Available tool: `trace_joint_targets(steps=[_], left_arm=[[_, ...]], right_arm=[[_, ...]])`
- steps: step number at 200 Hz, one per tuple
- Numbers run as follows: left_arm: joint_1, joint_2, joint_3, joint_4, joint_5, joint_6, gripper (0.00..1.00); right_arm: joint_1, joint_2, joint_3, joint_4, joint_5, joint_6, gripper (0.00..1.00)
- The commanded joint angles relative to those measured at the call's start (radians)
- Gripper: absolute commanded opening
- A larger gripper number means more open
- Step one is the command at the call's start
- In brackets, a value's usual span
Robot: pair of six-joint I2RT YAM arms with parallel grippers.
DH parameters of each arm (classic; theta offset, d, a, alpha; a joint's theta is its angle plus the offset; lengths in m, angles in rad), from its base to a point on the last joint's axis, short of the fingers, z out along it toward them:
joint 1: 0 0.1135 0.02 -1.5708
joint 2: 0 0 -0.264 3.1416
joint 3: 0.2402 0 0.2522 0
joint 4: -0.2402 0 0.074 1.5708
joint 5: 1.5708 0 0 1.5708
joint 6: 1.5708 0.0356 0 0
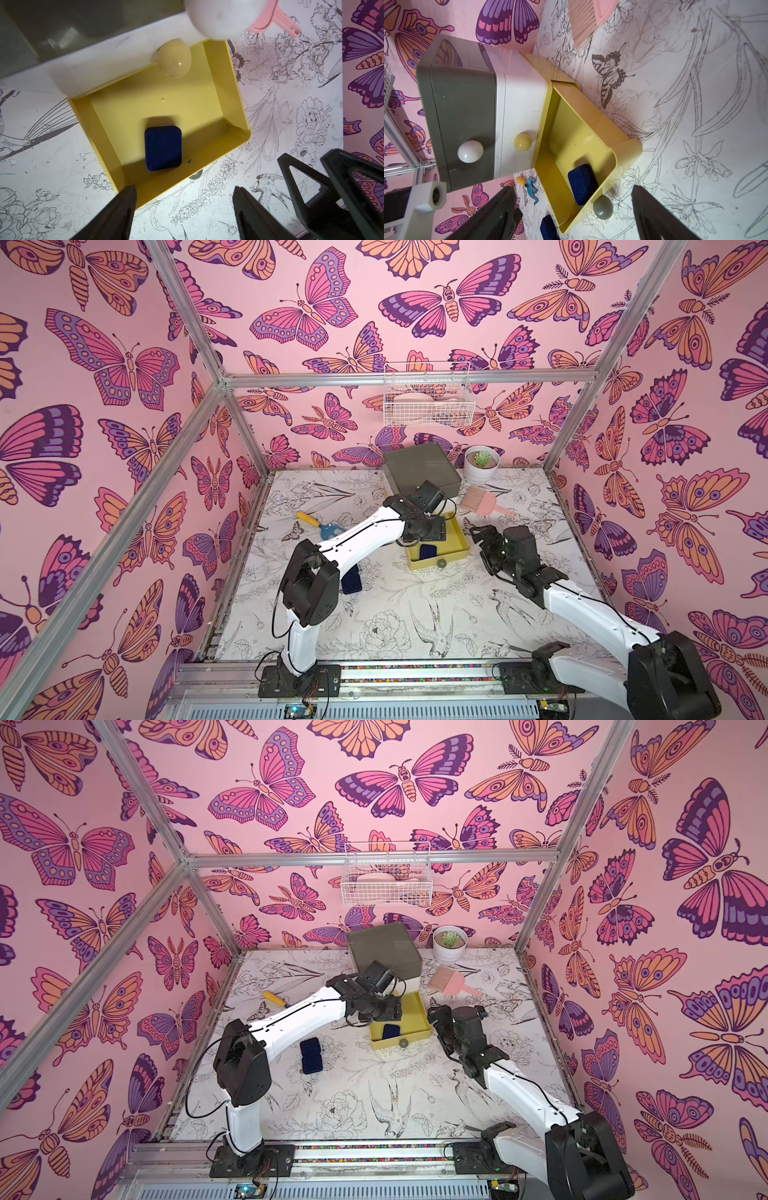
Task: Place the brooch boxes into the drawer by color
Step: Place the brooch box in the drawer, then pick up the brooch box from the center of the board.
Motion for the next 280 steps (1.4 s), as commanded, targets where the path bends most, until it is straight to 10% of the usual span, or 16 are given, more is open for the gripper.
trace_joint_targets(steps=[1, 51, 158, 232, 280], left_arm=[[0.006, -0.009, 0.028, -0.022, -0.037, 0.039, 0.81], [0.056, -0.182, 0.06, -0.032, -0.122, 0.129, 0.82], [0.825, -0.413, -0.191, -0.197, 0.163, 0.236, 0.84], [0.917, -0.425, -0.33, -0.199, 0.112, 0.265, 0.85], [0.927, -0.413, -0.358, -0.197, 0.123, 0.268, 0.85]], right_arm=[[-0.002, -0.001, 0.08, -0.056, -0.023, -0.102, 0.92], [0.175, 0.078, 0.381, -0.313, 0.084, -0.537, 0.92], [0.501, 0.784, 1.127, -0.605, -0.129, -0.863, 0.93], [0.57, 1.33, 1.828, -1.105, -0.218, -0.926, 0.93], [0.581, 1.44, 1.931, -1.15, -0.272, -0.96, 0.93]])
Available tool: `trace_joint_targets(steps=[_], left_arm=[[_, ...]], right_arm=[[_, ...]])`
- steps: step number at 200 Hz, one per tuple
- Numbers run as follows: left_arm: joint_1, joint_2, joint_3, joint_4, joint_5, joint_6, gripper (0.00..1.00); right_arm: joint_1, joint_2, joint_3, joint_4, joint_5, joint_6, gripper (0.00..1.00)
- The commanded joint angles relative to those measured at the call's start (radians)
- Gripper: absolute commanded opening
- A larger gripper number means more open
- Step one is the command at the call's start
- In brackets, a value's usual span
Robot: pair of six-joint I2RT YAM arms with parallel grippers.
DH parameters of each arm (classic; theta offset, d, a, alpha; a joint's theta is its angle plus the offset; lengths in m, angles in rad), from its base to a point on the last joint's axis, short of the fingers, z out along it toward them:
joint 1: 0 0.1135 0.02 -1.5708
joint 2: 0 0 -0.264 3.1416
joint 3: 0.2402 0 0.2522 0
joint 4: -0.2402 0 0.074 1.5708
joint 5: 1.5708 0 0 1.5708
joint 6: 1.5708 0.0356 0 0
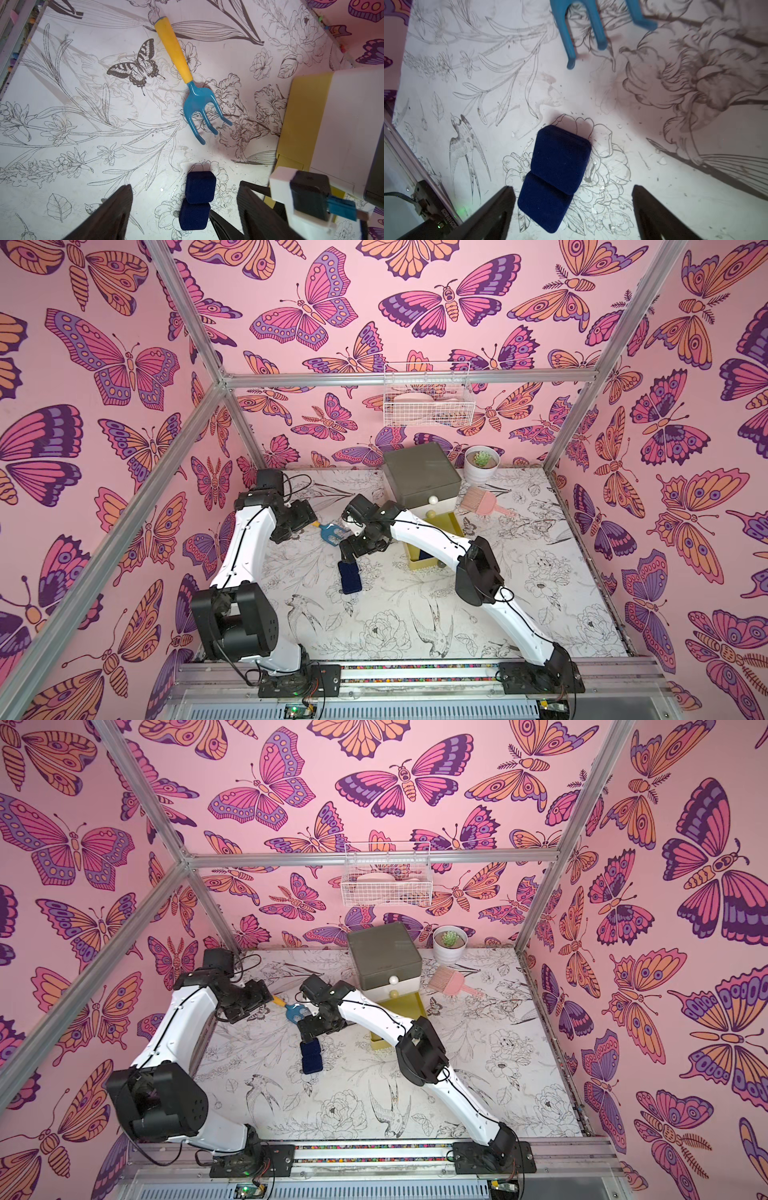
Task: Place the brooch boxes into the drawer by color
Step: Pick up the brooch box from the center of the board.
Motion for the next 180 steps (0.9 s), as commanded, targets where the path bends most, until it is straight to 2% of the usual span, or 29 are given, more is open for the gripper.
trace_joint_targets(steps=[1, 83, 135, 180], left_arm=[[0.008, -0.004, -0.024, -0.017, -0.004, 0.017, 0.85], [0.008, 0.008, -0.047, -0.015, 0.044, 0.03, 0.85], [0.008, 0.008, -0.056, -0.012, 0.046, 0.029, 0.85], [0.008, 0.014, -0.059, -0.013, 0.046, 0.031, 0.85]], right_arm=[[0.005, 0.032, 0.054, -0.087, -0.046, -0.041, 0.93], [0.02, 0.122, 0.126, -0.063, -0.07, -0.074, 0.92], [0.024, 0.154, 0.146, -0.051, -0.058, -0.106, 0.85], [0.042, 0.153, 0.148, -0.046, -0.043, -0.136, 0.87]])
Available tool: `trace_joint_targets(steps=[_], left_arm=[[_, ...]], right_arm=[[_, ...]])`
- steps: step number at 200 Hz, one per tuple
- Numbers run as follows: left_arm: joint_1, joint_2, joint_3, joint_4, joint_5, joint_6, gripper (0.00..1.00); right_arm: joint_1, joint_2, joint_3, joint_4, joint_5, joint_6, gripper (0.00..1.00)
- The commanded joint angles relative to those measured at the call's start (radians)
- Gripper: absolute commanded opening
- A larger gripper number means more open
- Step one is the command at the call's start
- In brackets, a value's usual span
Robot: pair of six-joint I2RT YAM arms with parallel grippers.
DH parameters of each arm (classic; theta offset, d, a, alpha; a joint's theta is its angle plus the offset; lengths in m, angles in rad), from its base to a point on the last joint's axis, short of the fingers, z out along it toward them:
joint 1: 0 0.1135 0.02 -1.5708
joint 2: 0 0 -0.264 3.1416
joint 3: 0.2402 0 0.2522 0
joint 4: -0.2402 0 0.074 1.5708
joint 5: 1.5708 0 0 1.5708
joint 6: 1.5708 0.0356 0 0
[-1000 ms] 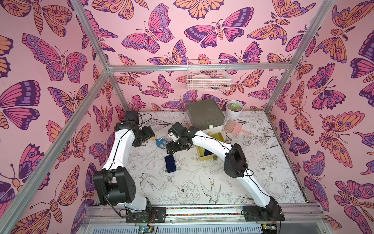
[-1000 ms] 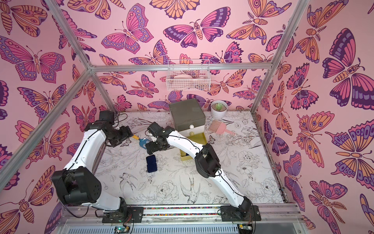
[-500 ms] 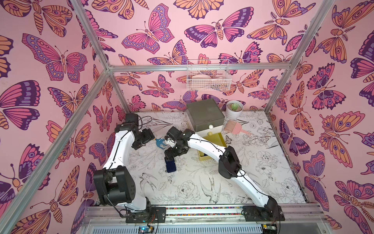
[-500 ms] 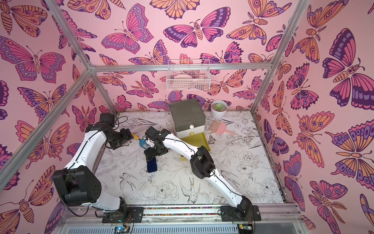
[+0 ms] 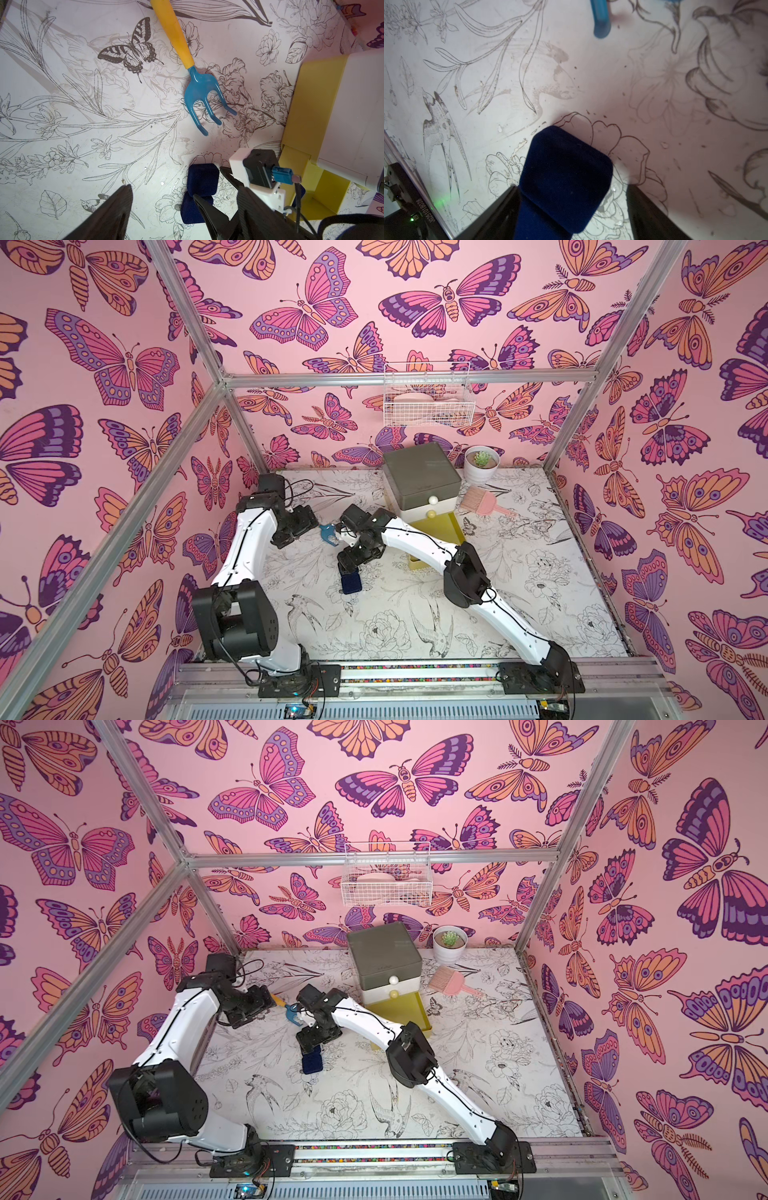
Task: Place the brooch boxes into the drawer by color
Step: Pick up the brooch box from the center of the board.
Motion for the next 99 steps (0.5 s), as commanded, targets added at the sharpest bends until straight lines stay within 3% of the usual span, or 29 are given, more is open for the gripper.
trace_joint_targets(steps=[1, 59, 99], left_arm=[[0.005, 0.013, -0.017, -0.013, 0.011, 0.012, 0.85], [0.005, 0.016, -0.011, -0.012, 0.015, 0.014, 0.85], [0.005, 0.008, -0.02, -0.012, 0.013, 0.02, 0.85]], right_arm=[[0.022, 0.016, 0.025, -0.003, 0.016, -0.035, 0.87], [0.047, 0.046, 0.047, -0.004, 0.14, -0.058, 0.88], [0.048, 0.056, 0.048, 0.009, 0.235, -0.04, 0.77]])
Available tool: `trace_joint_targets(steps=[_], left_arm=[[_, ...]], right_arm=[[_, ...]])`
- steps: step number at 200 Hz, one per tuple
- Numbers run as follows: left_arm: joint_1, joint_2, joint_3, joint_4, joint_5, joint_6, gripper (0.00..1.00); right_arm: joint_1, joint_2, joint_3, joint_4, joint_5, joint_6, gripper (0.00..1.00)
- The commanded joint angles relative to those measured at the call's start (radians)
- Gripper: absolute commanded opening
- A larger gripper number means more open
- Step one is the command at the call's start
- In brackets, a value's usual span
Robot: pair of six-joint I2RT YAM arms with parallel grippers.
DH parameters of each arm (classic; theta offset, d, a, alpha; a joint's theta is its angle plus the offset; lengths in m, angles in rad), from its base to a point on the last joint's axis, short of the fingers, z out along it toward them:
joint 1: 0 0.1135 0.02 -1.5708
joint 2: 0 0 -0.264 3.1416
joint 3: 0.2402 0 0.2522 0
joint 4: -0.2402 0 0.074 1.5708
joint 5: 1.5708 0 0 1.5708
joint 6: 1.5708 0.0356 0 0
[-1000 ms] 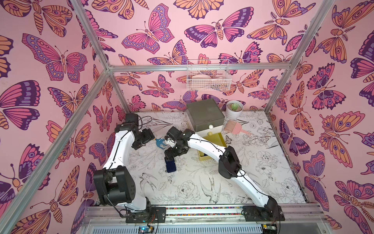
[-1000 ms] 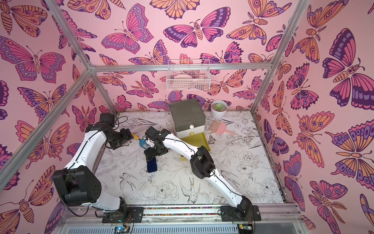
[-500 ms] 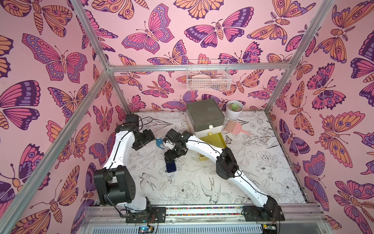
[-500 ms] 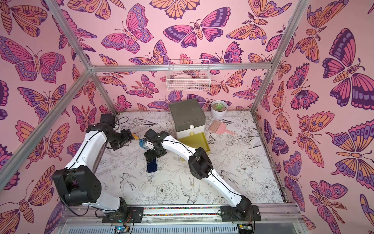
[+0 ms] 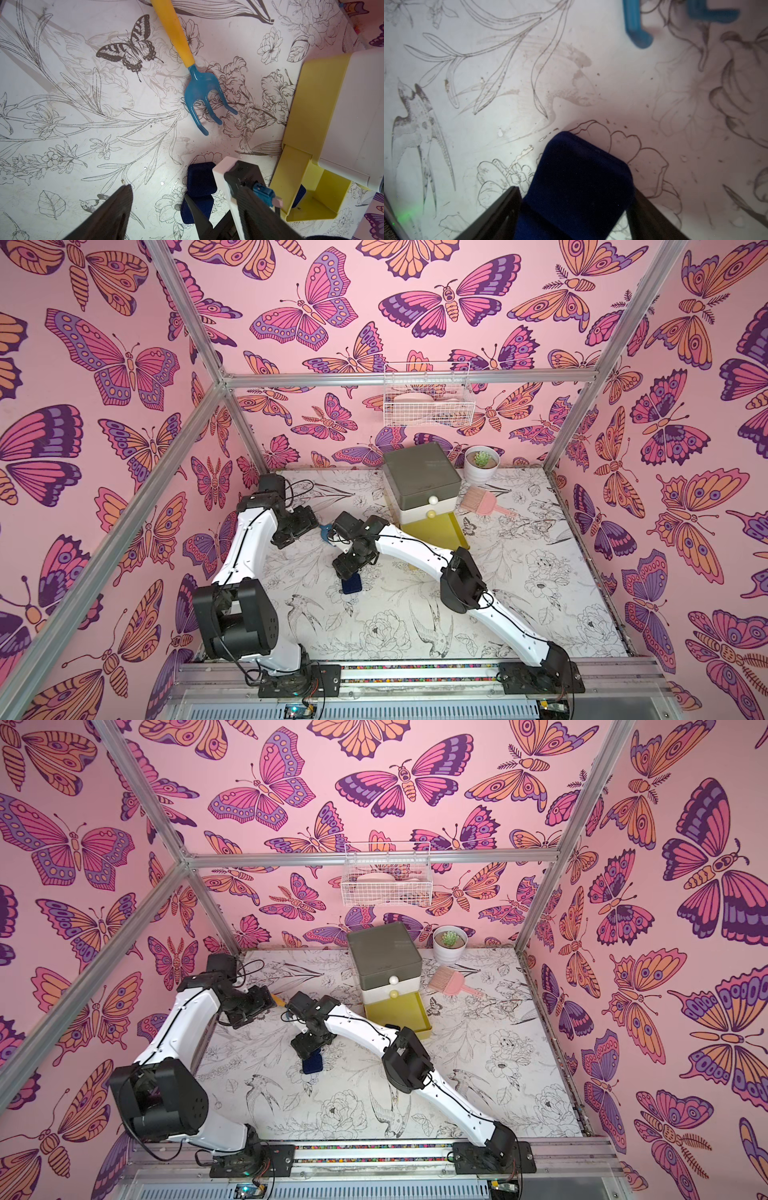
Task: Place the brooch boxes into the drawer by color
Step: Pick up the brooch box from the center of the board.
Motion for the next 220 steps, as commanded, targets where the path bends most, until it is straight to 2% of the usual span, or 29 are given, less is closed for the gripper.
trace_joint_targets(steps=[1, 15, 37, 71, 102, 141, 186, 220], left_arm=[[0.004, 0.001, -0.019, -0.013, 0.009, 0.019, 0.85], [0.006, 0.0, -0.022, -0.013, 0.009, 0.022, 0.85], [0.005, 0.0, -0.022, -0.012, 0.013, 0.023, 0.85], [0.004, 0.0, -0.02, -0.012, 0.027, 0.025, 0.85], [0.0, 0.001, -0.017, -0.014, 0.043, 0.026, 0.85], [-0.033, 0.012, 0.0, -0.007, 0.042, 0.028, 0.85], [-0.107, 0.035, 0.022, 0.029, 0.034, 0.011, 0.84], [-0.14, 0.065, 0.043, 0.039, 0.046, 0.005, 0.84]], right_arm=[[0.0, 0.035, 0.019, -0.001, 0.101, 0.004, 0.76], [0.0, 0.036, 0.015, 0.006, 0.125, 0.008, 0.71], [0.0, 0.018, -0.003, 0.02, 0.145, 0.009, 0.68], [-0.001, -0.111, -0.167, 0.142, 0.136, 0.001, 0.66], [-0.011, -0.296, -0.341, 0.277, 0.146, 0.002, 0.66], [-0.055, -0.558, -0.59, 0.391, 0.215, 0.041, 0.66], [-0.156, -0.859, -0.952, 0.467, 0.306, 0.088, 0.66], [-0.242, -1.034, -1.162, 0.472, 0.387, 0.096, 0.67]])
